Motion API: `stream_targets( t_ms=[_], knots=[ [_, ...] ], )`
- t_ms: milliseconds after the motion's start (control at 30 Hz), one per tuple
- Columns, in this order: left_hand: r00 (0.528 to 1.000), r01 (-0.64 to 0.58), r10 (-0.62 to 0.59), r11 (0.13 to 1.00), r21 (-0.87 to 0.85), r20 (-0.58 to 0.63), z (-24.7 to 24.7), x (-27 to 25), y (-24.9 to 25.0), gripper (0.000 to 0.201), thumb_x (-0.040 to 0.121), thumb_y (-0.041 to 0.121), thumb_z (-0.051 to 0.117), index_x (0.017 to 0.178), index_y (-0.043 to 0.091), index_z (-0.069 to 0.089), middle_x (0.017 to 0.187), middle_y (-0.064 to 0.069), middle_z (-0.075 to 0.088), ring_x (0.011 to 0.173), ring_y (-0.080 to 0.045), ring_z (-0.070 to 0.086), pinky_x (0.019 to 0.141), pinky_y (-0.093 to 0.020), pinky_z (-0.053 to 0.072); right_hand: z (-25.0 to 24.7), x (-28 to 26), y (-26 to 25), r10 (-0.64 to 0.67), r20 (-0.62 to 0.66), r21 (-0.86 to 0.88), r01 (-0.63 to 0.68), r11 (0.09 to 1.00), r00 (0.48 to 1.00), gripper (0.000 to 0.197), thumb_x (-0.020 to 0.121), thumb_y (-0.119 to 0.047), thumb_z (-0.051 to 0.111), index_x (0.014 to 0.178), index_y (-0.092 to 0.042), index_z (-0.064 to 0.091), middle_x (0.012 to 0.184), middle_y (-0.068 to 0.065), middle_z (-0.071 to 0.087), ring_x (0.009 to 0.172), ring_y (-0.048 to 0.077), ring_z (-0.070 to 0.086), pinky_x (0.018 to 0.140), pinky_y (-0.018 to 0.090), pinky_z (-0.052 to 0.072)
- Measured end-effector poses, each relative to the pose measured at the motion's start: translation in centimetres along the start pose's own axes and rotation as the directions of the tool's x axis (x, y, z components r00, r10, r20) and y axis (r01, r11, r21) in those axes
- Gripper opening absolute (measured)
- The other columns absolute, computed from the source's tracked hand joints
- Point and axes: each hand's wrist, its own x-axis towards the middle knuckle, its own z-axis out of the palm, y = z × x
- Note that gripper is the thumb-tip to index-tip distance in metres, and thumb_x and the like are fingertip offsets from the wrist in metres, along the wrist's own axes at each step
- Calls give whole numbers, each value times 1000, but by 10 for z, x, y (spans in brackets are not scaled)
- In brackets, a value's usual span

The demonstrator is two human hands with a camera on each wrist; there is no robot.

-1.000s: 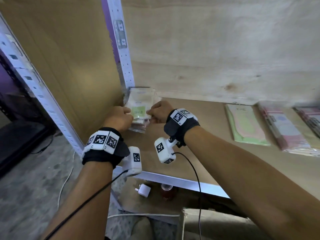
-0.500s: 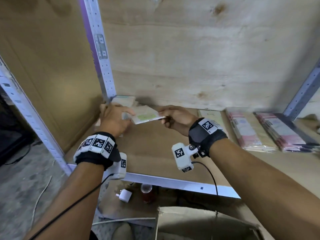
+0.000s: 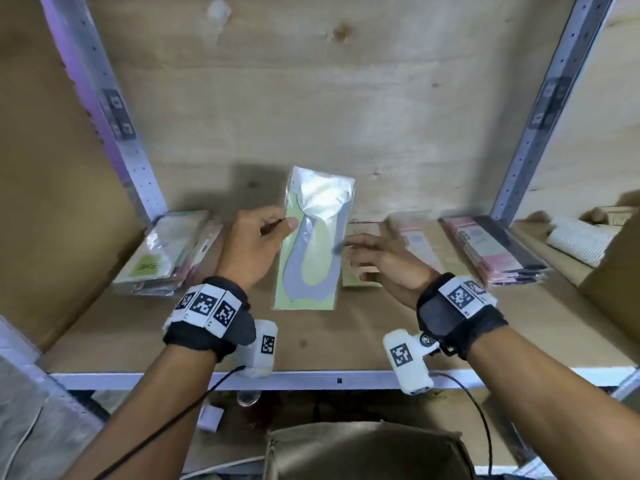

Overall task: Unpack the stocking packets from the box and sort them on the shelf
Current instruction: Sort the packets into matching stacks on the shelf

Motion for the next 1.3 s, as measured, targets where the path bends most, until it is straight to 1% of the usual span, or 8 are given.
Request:
stream_targets(
  t_ms=[133, 267, 333, 567, 800, 967, 1133, 1300],
  knots=[
    [956, 291, -285, 914, -283, 64, 32, -1, -15, 9, 89, 24, 72, 83, 27, 78, 78, 4, 70, 64, -8, 58, 62, -25, 53, -13, -2, 15, -18, 25, -173, 22, 985, 1000, 11, 89, -8, 68, 90, 0, 61, 89, 17, 57, 87, 23, 53, 86, 33, 38],
    [885, 465, -430, 804, -370, 177, 47, 4, -28, 16, 88, 28, 74, 98, 16, 73, 93, -3, 72, 78, -15, 64, 67, -24, 54, -31, 2, 25, 14, 66, -178, -2, 984, 998, 31, 93, -9, 64, 119, 6, 61, 124, 22, 64, 113, 31, 61, 106, 33, 41],
    [864, 493, -477, 739, -459, 159, 49, 11, -31, 23, 88, 34, 73, 102, 17, 68, 101, 0, 77, 81, -13, 71, 68, -24, 55, -37, 2, 26, 47, 126, -195, -22, 981, 991, 19, 94, -8, 62, 112, -8, 67, 129, 15, 63, 108, 21, 65, 96, 19, 49],
    [799, 592, -597, 757, -276, 76, 53, 22, -47, 43, 87, 59, 63, 87, 17, 74, 95, -7, 78, 81, -22, 61, 78, -35, 51, -53, 7, 36, 72, 119, -247, -41, 968, 990, 31, 92, -5, 65, 121, 2, 63, 115, 13, 69, 95, 18, 67, 90, 25, 54],
    [754, 624, -652, 671, -401, 82, 65, 17, -50, 31, 95, 40, 61, 95, 11, 70, 97, -11, 75, 78, -21, 62, 63, -28, 44, -59, 11, 46, 57, 44, -272, -44, 961, 997, 23, 89, -21, 71, 108, -8, 69, 107, 14, 73, 101, 29, 69, 98, 39, 49],
    [694, 693, -695, 574, -437, 188, 65, 10, -51, 40, 95, 41, 61, 116, 7, 67, 98, -7, 71, 54, -10, 50, 42, -17, 37, -60, 8, 46, 43, 50, -183, -34, 983, 998, 26, 92, -15, 66, 114, -2, 65, 99, 9, 71, 89, 18, 67, 81, 24, 52],
    [746, 657, -660, 705, -266, 92, 64, 14, -50, 56, 89, 59, 59, 103, 7, 73, 98, -8, 78, 93, -23, 73, 88, -35, 57, -64, 7, 43, 63, 70, -252, -44, 967, 996, 27, 94, -15, 63, 118, -1, 62, 103, 14, 69, 92, 20, 64, 84, 29, 49],
    [781, 624, -608, 757, -192, 143, 63, 12, -47, 45, 93, 49, 60, 99, 7, 73, 97, -8, 78, 85, -23, 72, 71, -30, 58, -65, 3, 41, 122, 110, -275, -88, 957, 986, 30, 95, -17, 61, 121, -2, 60, 99, 10, 68, 93, 21, 62, 84, 28, 46]
  ],
)
